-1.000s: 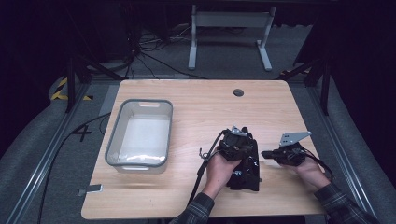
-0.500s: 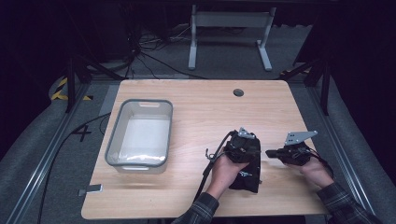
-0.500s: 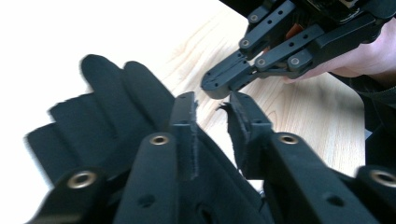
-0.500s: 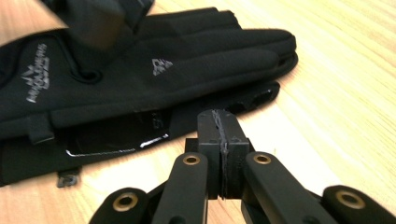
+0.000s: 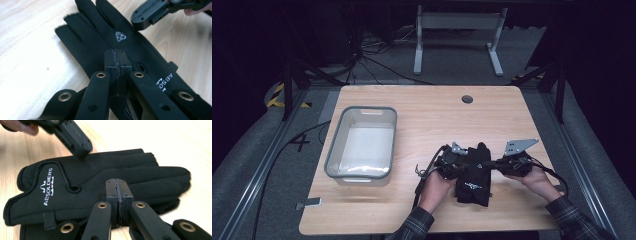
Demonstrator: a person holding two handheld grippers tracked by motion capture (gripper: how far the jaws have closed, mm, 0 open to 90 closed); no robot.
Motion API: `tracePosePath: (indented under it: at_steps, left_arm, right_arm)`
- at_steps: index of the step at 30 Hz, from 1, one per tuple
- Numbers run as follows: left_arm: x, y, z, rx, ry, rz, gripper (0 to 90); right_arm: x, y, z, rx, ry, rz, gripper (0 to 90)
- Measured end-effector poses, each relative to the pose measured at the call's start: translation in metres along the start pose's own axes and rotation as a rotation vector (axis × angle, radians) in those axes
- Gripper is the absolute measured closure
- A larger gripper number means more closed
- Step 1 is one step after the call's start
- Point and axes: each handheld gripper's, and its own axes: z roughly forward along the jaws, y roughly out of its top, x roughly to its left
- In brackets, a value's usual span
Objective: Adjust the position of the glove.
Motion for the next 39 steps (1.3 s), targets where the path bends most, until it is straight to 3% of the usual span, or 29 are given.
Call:
tracePosePath:
  at_steps: [7, 23, 30, 33, 39]
  left_arm:
    - [-0.004, -0.005, 0.019, 0.052, 0.002, 0.023, 89.5]
    - [0.005, 0.003, 0.021, 0.092, 0.031, 0.054, 89.6]
    - [0.011, 0.004, 0.02, 0.095, 0.037, 0.045, 89.7]
    - [0.014, 0.007, 0.02, 0.112, 0.057, 0.066, 89.7]
    - [0.016, 0.009, 0.021, 0.112, 0.055, 0.066, 89.7]
  right_arm:
    - [-0.005, -0.013, 0.016, 0.091, -0.013, -0.008, 90.0]
    - [0.002, -0.015, 0.016, 0.092, 0.022, -0.011, 90.0]
    - [0.009, -0.014, 0.019, 0.088, 0.058, -0.026, 90.0]
    - [0.014, -0.014, 0.021, 0.078, 0.088, -0.023, 90.0]
    - [0.015, -0.014, 0.023, 0.073, 0.107, -0.021, 90.0]
